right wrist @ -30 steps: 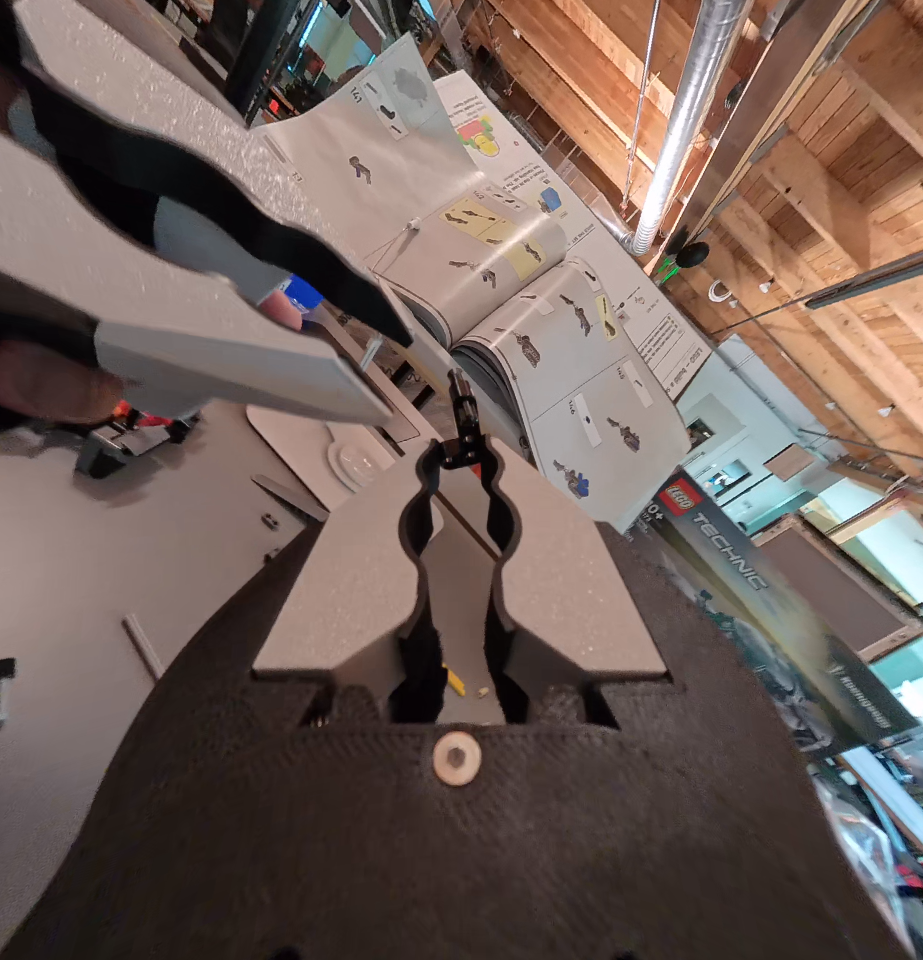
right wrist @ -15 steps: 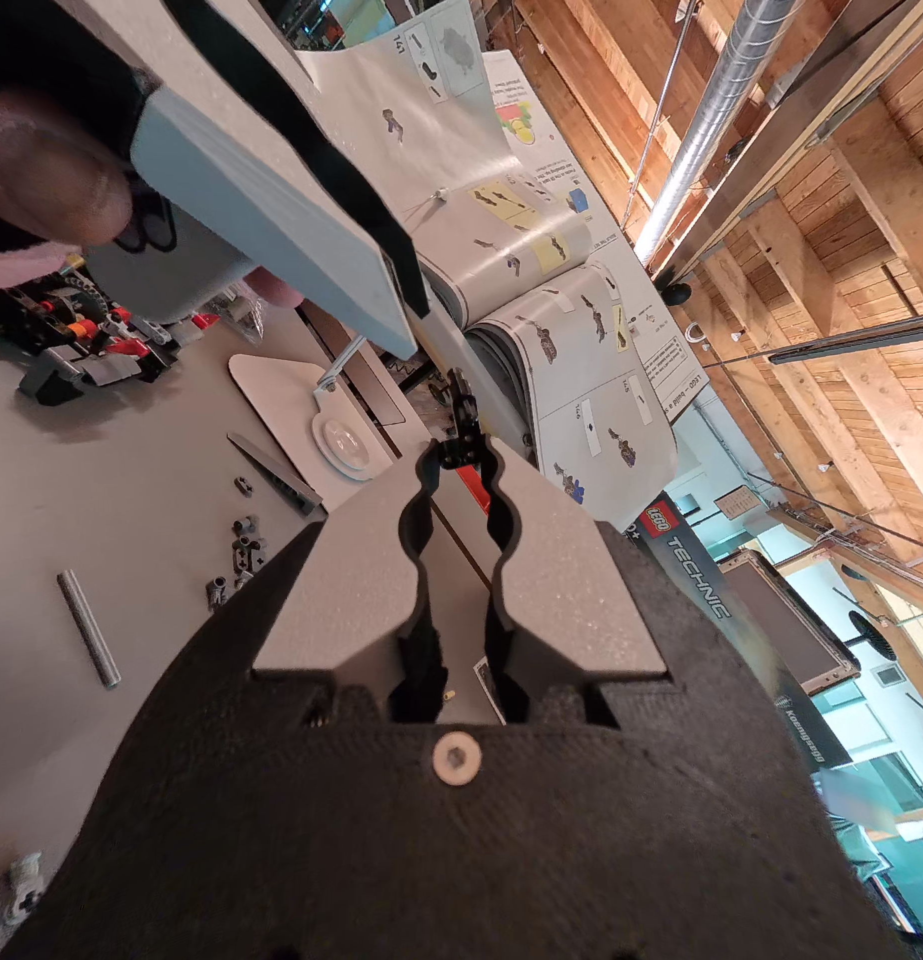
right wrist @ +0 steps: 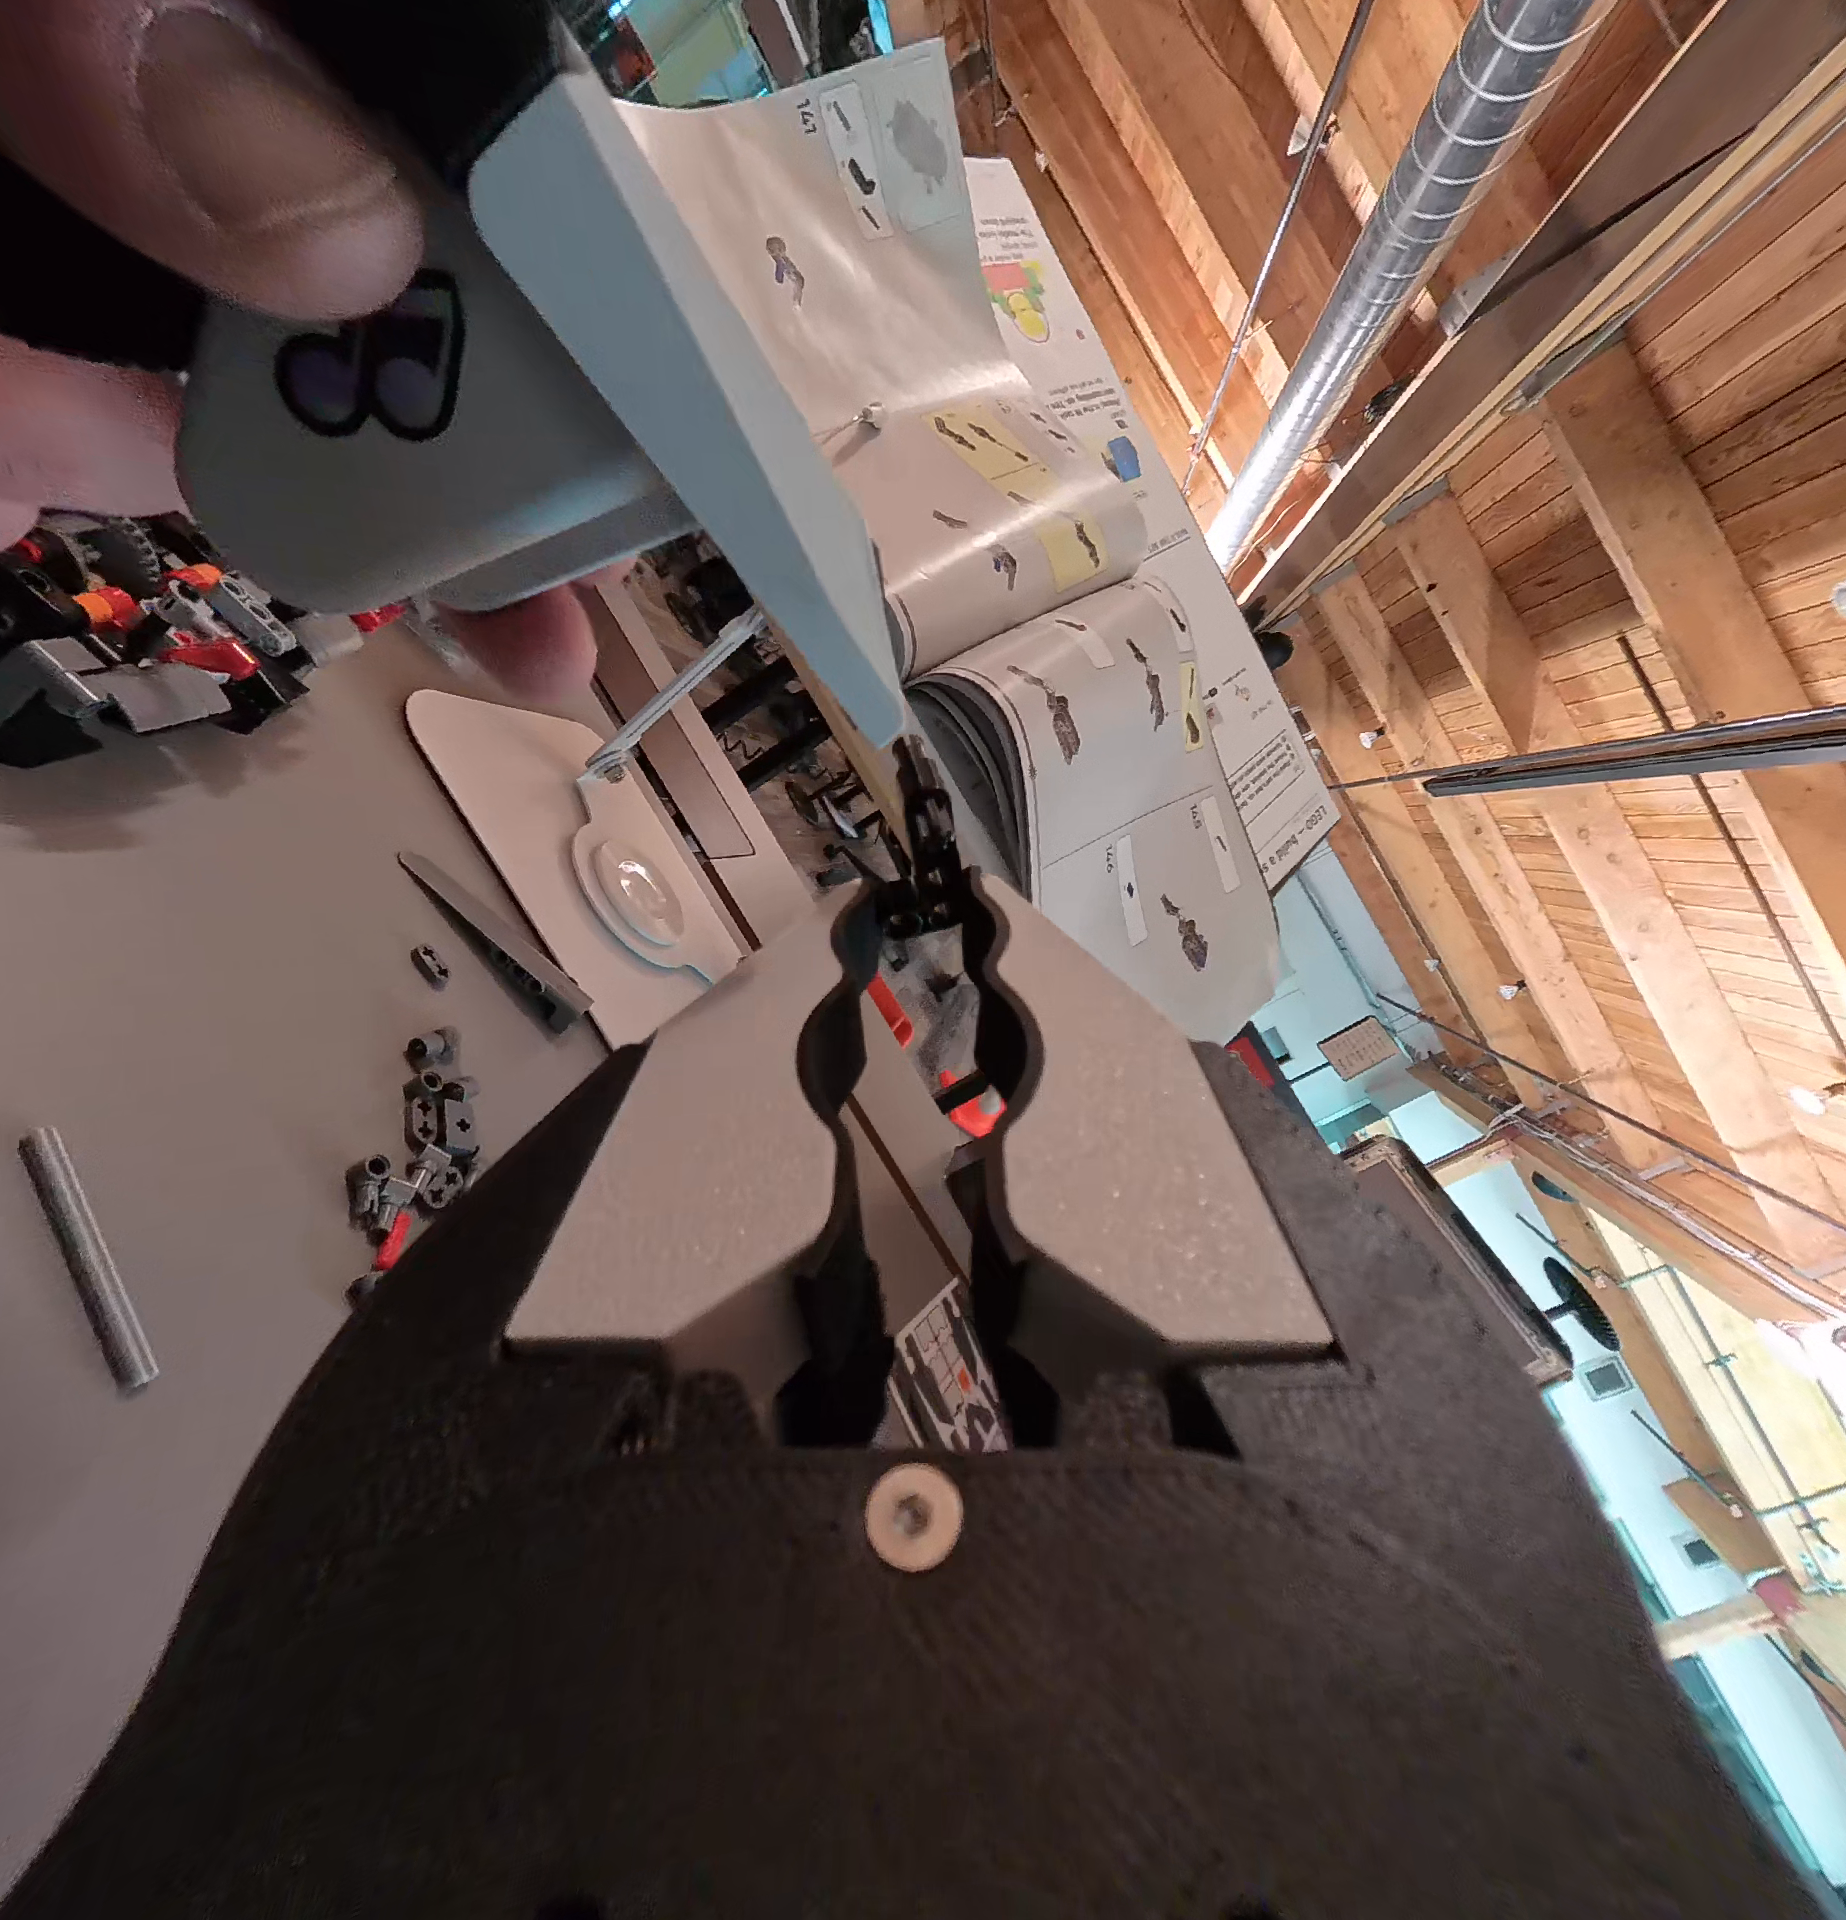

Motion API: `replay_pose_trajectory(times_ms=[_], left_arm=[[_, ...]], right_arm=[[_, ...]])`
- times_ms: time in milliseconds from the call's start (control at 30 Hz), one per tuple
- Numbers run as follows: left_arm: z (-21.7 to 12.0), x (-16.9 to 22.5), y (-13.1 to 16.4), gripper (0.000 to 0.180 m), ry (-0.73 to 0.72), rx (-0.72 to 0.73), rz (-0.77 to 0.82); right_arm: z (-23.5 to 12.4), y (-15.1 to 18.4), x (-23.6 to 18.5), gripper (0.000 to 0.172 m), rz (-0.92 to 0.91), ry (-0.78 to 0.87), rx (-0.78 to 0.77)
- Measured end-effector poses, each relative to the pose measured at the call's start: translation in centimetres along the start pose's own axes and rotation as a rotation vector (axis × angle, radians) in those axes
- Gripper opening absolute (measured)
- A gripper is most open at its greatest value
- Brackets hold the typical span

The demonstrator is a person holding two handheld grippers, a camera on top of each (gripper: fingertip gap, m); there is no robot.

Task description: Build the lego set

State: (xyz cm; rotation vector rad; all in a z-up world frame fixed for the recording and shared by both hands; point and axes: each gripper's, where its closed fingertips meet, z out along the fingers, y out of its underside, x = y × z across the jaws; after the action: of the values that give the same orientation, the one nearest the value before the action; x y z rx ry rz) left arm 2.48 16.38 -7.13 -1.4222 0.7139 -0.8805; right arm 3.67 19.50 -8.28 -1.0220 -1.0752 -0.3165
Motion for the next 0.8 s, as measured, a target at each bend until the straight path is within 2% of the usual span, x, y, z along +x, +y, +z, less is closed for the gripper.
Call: replay_pose_trajectory(times_ms=[267, 333, 467, 800], left_arm=[[0.4, 0.8, 0.6, 0.023, 0.152, 0.003, -0.259], [0.4, 1.1, 0.7, 0.023, 0.176, 0.000, -0.286], [0.3, 1.2, 0.6, 0.012, 0.196, 0.020, -0.307], [0.0, 0.8, 0.3, 0.019, 0.225, 0.050, -0.426]], right_arm=[[-0.2, -0.7, -0.1, 0.013, -0.070, 0.037, 0.041], [-0.3, -0.9, -0.3, 0.013, -0.087, 0.041, 0.049], [-0.3, -0.9, -0.4, 0.012, -0.109, 0.048, 0.051], [-0.2, -0.9, -0.5, 0.012, -0.148, 0.072, 0.052]])
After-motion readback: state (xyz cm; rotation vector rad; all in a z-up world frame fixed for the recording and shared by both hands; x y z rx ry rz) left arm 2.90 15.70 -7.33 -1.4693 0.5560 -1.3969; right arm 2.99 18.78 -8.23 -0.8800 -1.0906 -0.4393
